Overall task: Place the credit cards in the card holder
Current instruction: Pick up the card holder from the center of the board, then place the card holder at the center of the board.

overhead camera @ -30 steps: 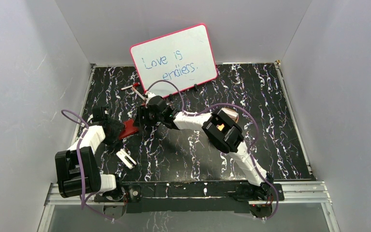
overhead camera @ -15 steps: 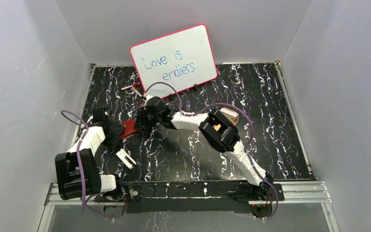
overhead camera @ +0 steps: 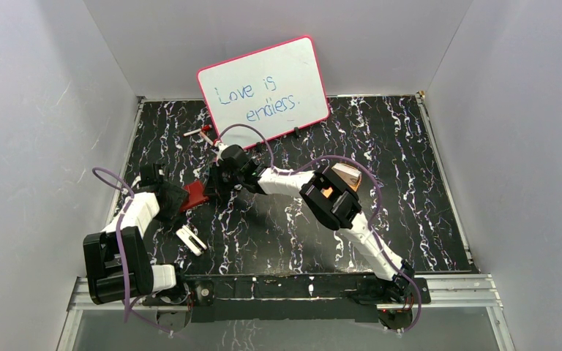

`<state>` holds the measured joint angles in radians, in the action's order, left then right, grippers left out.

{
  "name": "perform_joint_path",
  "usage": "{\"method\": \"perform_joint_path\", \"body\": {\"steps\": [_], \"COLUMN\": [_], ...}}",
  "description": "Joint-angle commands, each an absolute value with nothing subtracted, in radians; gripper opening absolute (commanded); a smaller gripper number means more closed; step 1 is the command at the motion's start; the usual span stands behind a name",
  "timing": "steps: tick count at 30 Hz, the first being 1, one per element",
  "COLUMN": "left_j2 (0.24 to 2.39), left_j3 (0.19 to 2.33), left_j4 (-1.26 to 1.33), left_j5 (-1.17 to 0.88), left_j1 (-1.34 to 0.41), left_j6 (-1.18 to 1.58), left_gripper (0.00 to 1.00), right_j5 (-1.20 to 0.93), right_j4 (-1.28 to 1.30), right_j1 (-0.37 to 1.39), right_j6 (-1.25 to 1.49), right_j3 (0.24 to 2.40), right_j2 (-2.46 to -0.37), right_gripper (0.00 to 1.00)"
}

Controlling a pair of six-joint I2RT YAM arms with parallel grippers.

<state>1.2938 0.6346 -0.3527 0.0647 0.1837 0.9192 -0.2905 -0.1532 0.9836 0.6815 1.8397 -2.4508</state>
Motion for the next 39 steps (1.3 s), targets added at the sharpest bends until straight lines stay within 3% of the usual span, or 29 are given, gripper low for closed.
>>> {"method": "perform_joint_path", "body": {"steps": [1,4,9,21,25,32,39], "left_j2": [1.248,1.222,1.162,0.993,0.959,0.896,0.84], "left_j3": [0.627,0.632,0.668,0.87,0.887,0.865,0.786], "left_j4": [-0.399,-0.412,-0.474,-0.67,-0.665,-0.553,-0.462], "left_j5": [0.064,0.059,0.062,0.082,0.038,-0.216,-0.34], "left_j1": [0.187,0.187,0.187,0.174,0.156,0.076,-0.059], "left_j6": [0.911,0.914,0.917,0.905,0.893,0.811,0.797], "left_gripper": [0.64,0.64,0.65,0.82,0.83,0.82,0.84], "right_j5": [-0.34,-0.352,-0.367,-0.377,-0.287,-0.03,0.172], "right_j4": [-0.207,-0.225,-0.271,-0.284,-0.237,-0.22,-0.293], "right_j1": [0.986,0.987,0.988,0.994,0.994,0.994,0.999], "right_j6": [0.687,0.689,0.697,0.728,0.705,0.774,0.949], "right_j3": [1.818,1.785,1.692,1.432,1.241,0.867,0.603], "right_j2": [-2.406,-2.375,-2.297,-1.925,-1.734,-1.403,-1.23], "right_gripper": [0.08,0.0,0.0,0.0,0.0,0.0,0.0]}}
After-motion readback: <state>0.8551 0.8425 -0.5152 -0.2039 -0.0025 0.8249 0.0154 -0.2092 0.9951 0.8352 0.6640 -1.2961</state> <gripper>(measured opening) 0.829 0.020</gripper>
